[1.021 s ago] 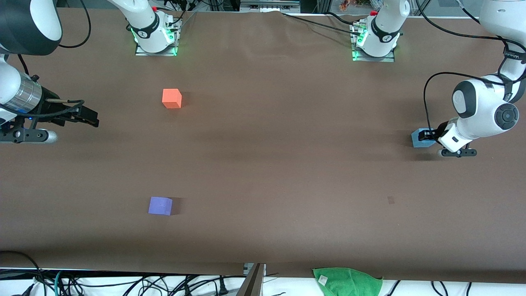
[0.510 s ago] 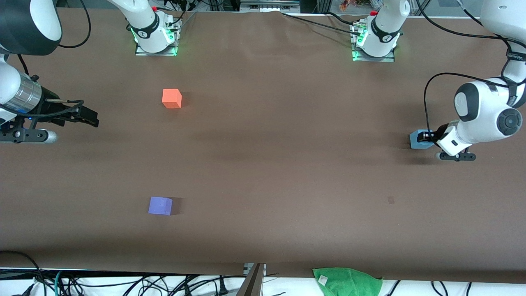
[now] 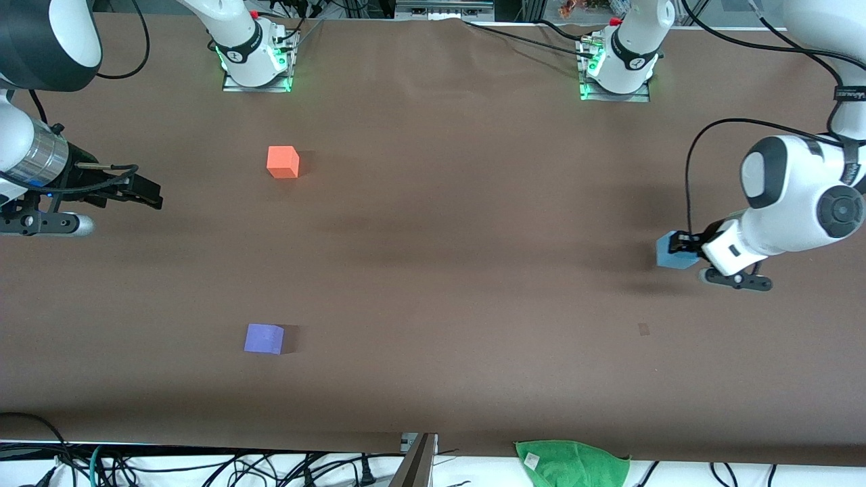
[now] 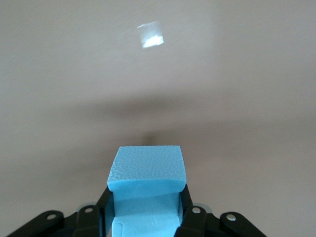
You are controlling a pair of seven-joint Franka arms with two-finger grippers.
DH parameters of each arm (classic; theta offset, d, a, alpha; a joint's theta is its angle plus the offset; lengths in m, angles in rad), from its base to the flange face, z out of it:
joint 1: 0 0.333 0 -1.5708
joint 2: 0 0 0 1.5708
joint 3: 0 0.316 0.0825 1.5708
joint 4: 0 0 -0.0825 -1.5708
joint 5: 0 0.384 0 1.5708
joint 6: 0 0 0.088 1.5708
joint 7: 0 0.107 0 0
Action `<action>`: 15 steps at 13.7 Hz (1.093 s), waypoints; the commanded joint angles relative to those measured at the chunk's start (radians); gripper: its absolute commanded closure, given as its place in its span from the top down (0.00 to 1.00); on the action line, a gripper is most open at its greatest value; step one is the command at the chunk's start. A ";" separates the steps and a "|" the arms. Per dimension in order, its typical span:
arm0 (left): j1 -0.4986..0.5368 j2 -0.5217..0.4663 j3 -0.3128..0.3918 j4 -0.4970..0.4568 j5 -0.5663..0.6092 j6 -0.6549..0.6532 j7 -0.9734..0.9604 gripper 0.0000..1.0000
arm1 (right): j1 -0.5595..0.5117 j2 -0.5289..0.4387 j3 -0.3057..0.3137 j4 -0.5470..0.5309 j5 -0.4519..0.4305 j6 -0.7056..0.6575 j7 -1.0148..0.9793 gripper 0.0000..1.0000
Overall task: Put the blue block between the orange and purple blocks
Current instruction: 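Carry the light-blue cube with the left gripper toward the table middle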
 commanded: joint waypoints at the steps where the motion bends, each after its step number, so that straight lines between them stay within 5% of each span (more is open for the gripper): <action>1: -0.030 0.005 -0.072 0.043 -0.013 -0.023 -0.104 0.54 | -0.003 -0.003 -0.001 -0.002 0.014 -0.009 -0.006 1.00; 7: -0.275 0.083 -0.075 0.158 -0.015 -0.017 -0.412 0.54 | -0.003 -0.003 -0.001 -0.002 0.014 -0.009 -0.006 1.00; 11: -0.485 0.251 -0.066 0.347 0.003 -0.014 -0.629 0.54 | -0.005 -0.002 -0.003 -0.002 0.014 -0.009 -0.006 1.00; 15: -0.580 0.380 -0.064 0.477 0.003 0.020 -0.710 0.57 | -0.005 -0.002 -0.003 -0.002 0.014 -0.011 -0.006 1.00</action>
